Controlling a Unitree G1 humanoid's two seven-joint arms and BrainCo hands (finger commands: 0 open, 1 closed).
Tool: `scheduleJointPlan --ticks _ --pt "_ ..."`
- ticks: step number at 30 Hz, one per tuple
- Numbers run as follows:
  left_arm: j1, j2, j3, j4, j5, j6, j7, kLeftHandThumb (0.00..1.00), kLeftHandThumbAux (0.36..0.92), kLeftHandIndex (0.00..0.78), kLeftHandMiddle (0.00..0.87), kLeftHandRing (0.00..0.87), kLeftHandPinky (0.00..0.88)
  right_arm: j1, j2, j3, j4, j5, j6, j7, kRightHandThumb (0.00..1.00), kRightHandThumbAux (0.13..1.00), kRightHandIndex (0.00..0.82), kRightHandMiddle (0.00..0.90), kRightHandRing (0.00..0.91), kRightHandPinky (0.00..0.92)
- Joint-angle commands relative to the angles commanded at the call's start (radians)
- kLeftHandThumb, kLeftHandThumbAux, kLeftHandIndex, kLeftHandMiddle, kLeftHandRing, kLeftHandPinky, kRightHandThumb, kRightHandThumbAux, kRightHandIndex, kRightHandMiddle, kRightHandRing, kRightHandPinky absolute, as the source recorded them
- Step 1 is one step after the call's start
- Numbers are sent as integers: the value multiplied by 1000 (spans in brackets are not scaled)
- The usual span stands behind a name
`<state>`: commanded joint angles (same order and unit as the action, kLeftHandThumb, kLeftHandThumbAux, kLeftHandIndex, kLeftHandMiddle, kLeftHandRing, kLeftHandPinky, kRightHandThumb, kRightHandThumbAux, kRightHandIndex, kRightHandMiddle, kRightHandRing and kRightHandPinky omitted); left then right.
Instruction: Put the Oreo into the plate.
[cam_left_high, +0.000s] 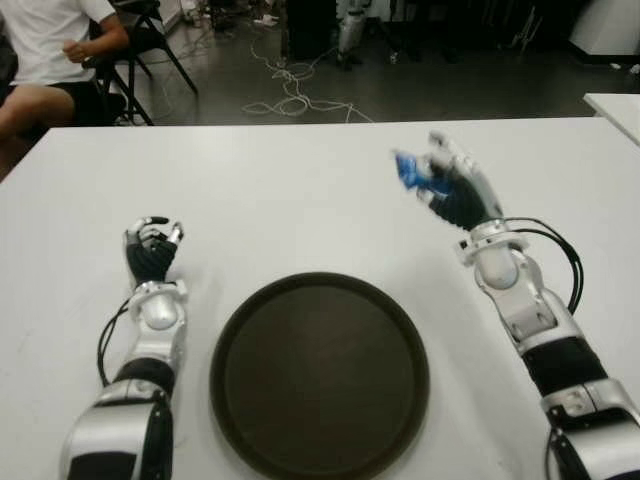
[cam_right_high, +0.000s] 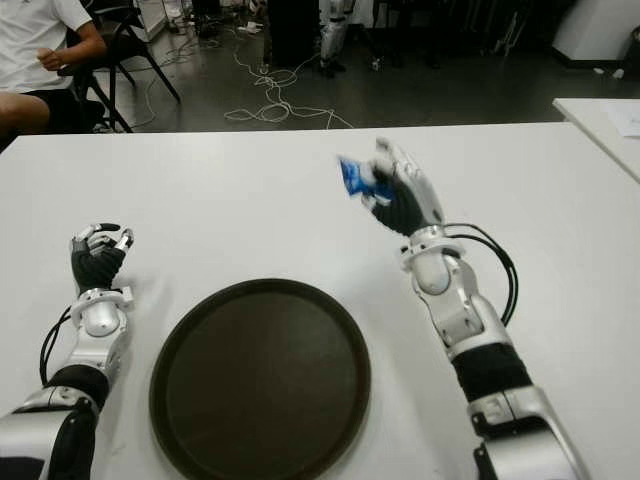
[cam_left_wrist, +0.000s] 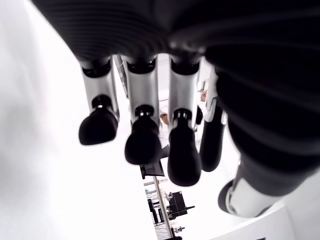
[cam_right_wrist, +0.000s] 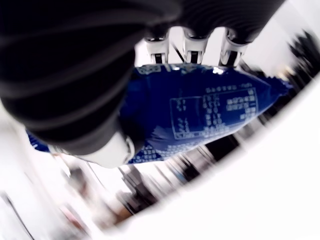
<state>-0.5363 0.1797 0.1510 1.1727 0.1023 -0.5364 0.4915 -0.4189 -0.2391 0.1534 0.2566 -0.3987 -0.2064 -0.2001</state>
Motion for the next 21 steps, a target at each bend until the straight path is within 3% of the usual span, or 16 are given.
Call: scheduleJointPlan --ticks 9,21 --pt "-1 -1 0 2 0 -2 7 703 717 436 748 763 782 3 38 -65 -28 190 -99 98 704 722 417 27 0 0" --pt "-2 -1 2 1 -3 1 3 702 718 435 746 760 778 9 69 -93 -41 306 -152 196 702 722 417 44 0 0"
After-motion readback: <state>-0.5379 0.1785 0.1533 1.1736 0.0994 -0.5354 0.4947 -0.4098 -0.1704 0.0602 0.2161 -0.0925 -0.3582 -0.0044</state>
